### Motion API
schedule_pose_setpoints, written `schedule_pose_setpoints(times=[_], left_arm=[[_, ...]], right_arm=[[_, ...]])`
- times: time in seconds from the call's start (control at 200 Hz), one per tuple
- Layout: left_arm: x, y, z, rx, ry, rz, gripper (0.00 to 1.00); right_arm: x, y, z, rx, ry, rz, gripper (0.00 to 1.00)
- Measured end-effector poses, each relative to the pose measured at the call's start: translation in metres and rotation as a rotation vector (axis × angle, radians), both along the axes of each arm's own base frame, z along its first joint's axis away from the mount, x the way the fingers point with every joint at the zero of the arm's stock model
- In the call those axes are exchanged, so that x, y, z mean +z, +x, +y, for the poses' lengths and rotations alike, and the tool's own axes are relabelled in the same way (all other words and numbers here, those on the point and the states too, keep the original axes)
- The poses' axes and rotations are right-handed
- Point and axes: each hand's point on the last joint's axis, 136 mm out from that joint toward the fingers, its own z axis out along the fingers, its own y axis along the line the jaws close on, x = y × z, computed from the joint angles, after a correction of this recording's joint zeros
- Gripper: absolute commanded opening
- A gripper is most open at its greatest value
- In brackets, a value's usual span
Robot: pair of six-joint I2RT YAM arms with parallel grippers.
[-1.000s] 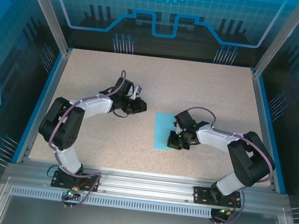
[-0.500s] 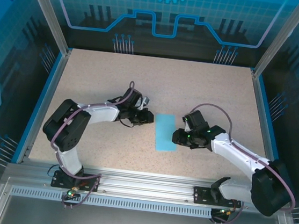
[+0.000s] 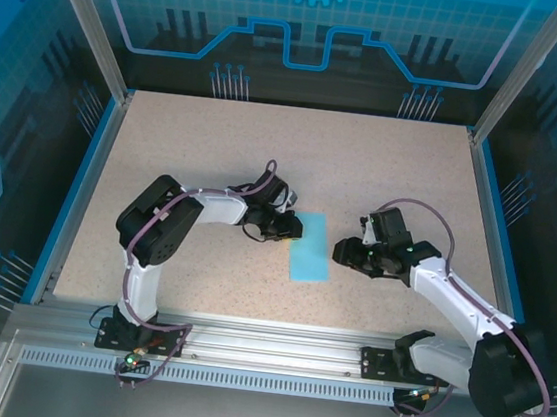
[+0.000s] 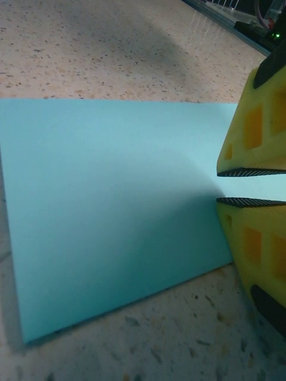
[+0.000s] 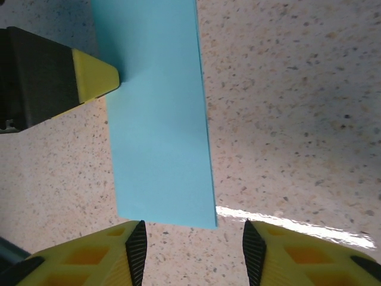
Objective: Fold a paper plane with a square sheet of paper (fold left side to right side)
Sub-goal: First fold the square sheet of paper in half at the center of the table, then fold the triangle a second time at the center of the table.
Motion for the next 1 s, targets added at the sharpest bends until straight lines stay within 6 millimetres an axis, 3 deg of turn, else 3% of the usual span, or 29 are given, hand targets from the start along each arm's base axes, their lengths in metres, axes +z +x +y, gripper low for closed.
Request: schedule_pose_setpoints(times=[0.165,0.39,0.995], left_arm=[[-0.001,-0.001,0.000,-0.001,0.001,0.001,0.21],[-0.002,-0.002,0.000,-0.001,0.000,0.001,0.21],[-0.002,-0.002,0.000,-0.001,-0.002,-0.002,0.21]], right_arm=[[-0.013,-0.003,0.007,0.021,0.040,0.091,0.43],[-0.022,0.010,0.020,0.037,0.086,0.188,0.37],[-0.054,0.002,0.027,0.053,0.077,0.330,0.38]])
